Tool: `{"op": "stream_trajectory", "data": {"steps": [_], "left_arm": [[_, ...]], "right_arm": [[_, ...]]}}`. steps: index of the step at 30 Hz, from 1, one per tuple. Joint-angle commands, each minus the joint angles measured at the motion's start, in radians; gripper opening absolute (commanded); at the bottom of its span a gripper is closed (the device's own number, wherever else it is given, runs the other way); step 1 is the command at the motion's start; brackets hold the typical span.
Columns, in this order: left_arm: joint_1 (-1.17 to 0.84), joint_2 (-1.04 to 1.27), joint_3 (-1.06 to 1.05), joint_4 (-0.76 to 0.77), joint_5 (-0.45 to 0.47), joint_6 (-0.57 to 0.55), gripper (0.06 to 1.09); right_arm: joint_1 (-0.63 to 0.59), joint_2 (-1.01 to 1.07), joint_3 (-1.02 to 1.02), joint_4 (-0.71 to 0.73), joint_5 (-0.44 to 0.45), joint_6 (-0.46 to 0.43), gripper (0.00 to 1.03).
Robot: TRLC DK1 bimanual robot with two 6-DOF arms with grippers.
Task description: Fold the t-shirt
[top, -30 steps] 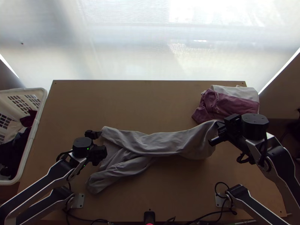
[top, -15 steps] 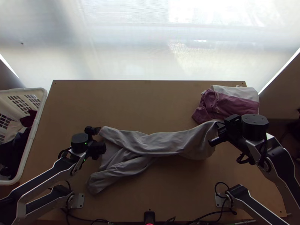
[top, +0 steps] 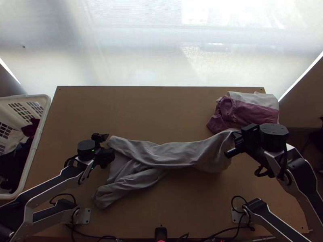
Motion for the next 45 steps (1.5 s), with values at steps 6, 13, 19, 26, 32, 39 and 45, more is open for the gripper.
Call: {"op": "stream_trajectory", "data": {"steps": [6,13,19,26,32,39,45], "left_arm": [[-0.056,0.026,0.004,0.006,0.0,-0.025,1.0],[-0.06,0.08,0.009,0.009,0.008,-0.018,0.45],[-0.059,0.124,0.03,0.021,0.02,-0.043,0.15],[-0.003,0.058,0.098,-0.095,0.008,-0.055,0.1],[0.109,-0.008,0.507,-0.75,0.016,-0.339,0.1],[0.148,-0.029,0.952,-1.3,0.065,-0.532,0.1],[0.227,-0.057,1.15,-1.435,0.08,-0.614,0.1]], "right_arm": [[-0.002,-0.004,-0.005,0.0,-0.002,0.002,0.03],[-0.002,-0.001,-0.005,0.0,-0.002,0.002,0.03],[-0.002,0.005,0.001,0.0,-0.004,0.002,0.03],[0.007,0.032,0.046,-0.006,-0.013,0.01,0.03],[0.025,0.068,0.138,-0.049,-0.023,0.018,0.03],[0.021,0.141,0.307,-0.137,-0.115,0.095,0.03],[-0.047,0.238,0.5,-0.186,-0.226,0.173,0.03]]}}
